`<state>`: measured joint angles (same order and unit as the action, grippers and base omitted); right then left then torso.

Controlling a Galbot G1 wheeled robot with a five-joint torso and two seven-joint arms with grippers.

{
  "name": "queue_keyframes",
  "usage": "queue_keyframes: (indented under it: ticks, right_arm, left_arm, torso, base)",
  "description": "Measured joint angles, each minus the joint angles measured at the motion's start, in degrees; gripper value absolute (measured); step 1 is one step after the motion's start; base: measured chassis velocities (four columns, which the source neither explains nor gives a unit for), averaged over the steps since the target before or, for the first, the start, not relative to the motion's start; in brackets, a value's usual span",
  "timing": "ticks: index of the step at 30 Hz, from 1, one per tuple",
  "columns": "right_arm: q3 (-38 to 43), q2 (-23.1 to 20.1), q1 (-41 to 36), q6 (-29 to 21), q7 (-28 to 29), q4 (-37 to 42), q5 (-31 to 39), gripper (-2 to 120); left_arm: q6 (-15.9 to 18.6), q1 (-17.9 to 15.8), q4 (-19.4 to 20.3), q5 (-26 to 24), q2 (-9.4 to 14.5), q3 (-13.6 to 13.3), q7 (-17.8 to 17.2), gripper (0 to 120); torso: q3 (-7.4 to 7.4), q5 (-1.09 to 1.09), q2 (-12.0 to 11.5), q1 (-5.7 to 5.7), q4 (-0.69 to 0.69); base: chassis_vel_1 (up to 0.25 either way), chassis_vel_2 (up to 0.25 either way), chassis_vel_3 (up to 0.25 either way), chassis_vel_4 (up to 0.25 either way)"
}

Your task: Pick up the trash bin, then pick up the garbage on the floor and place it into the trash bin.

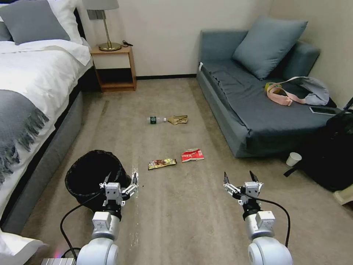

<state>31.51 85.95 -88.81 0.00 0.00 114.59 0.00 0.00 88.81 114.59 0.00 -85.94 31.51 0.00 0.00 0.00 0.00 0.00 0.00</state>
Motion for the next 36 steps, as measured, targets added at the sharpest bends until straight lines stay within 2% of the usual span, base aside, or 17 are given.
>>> queue_keyframes:
  ticks: [36]
  right_arm:
    - [0.0,0.0,0.0,0.0,0.0,0.0,0.0,100]
  left_arm:
    - [0.0,0.0,0.0,0.0,0.0,0.0,0.0,100]
  torso:
    - [0.00,0.00,0.0,0.00,0.00]
  base:
    - [0.000,0.000,0.000,0.000]
